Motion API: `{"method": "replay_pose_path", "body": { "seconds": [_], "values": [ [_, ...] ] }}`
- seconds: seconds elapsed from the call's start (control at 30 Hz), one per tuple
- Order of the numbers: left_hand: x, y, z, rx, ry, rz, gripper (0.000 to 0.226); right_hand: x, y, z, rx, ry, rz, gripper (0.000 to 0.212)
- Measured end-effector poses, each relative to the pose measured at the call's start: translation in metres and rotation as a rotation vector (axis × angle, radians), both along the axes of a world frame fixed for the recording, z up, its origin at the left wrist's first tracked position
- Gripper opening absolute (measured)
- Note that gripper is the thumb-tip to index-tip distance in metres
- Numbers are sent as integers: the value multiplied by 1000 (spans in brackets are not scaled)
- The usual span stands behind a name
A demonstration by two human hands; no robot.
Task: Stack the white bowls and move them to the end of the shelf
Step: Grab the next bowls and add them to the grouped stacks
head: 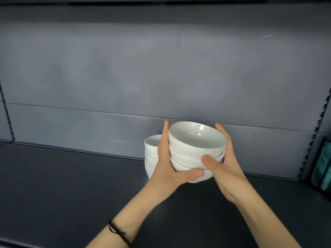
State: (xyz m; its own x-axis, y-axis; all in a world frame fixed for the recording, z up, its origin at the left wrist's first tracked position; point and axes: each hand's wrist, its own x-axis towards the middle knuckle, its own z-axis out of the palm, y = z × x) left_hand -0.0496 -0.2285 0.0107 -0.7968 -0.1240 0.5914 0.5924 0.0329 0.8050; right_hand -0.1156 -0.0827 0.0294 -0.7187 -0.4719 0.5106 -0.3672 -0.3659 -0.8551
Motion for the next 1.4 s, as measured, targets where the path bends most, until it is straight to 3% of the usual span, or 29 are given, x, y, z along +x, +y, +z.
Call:
{"method": "replay_pose_path", "body": {
  "seconds": [0.23, 0.43, 0.57, 0.83, 0.97, 1.17, 1.4],
  "values": [
    [72, -55, 37, -48, 43, 113, 113, 46, -66, 26, -7, -7, 113, 117],
    [157, -121, 58, -87, 73, 256, 113, 109, -149, 45, -3, 12, 255, 99],
    [222, -178, 62, -160, 62, 366, 116, 163, -214, 44, -22, 18, 346, 123],
    [358, -273, 51, -173, 9, 620, 114, 277, -342, 30, -9, 11, 577, 131],
    [410, -316, 32, -179, -31, 709, 112, 316, -396, 19, 21, -4, 687, 125],
    [451, -383, 16, -187, -37, 857, 93, 355, -478, 1, 52, 10, 780, 124],
    [474, -479, 2, -145, -34, 944, 94, 377, -584, -6, 84, 77, 811, 131]
  ]
}}
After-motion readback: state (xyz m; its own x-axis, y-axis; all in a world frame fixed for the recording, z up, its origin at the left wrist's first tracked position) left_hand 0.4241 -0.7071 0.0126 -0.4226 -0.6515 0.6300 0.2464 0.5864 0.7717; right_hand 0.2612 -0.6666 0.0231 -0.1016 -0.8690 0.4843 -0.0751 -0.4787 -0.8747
